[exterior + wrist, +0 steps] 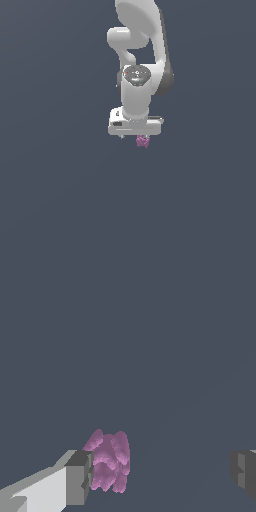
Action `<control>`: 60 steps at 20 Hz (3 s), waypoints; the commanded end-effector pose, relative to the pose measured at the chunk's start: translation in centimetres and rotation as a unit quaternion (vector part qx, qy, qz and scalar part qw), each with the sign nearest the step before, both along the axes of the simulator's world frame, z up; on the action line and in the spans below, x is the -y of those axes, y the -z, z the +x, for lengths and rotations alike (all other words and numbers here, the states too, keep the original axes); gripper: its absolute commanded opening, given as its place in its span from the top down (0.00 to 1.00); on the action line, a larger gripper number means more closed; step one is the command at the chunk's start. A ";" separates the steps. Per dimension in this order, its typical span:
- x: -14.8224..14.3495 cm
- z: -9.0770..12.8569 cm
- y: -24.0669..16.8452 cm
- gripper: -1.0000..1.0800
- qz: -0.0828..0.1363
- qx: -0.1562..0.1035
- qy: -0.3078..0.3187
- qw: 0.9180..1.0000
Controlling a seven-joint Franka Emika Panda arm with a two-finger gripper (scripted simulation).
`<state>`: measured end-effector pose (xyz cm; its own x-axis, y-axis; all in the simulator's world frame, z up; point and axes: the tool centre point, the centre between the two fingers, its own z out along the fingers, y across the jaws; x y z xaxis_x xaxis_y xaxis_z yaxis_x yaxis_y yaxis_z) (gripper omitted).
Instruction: Pick up the object and move it to a goal position.
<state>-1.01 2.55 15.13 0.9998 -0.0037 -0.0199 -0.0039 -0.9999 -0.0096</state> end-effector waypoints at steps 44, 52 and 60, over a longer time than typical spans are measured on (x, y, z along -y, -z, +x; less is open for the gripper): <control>-1.2 -2.2 2.7 0.04 0.005 0.001 -0.289 0.957; -2.3 -3.2 3.5 0.04 0.004 0.004 -0.407 0.913; -3.5 -4.3 4.2 0.04 0.004 0.006 -0.519 0.855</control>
<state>-5.08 5.78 11.06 0.5080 0.8613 -0.0061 0.8612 -0.5081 -0.0109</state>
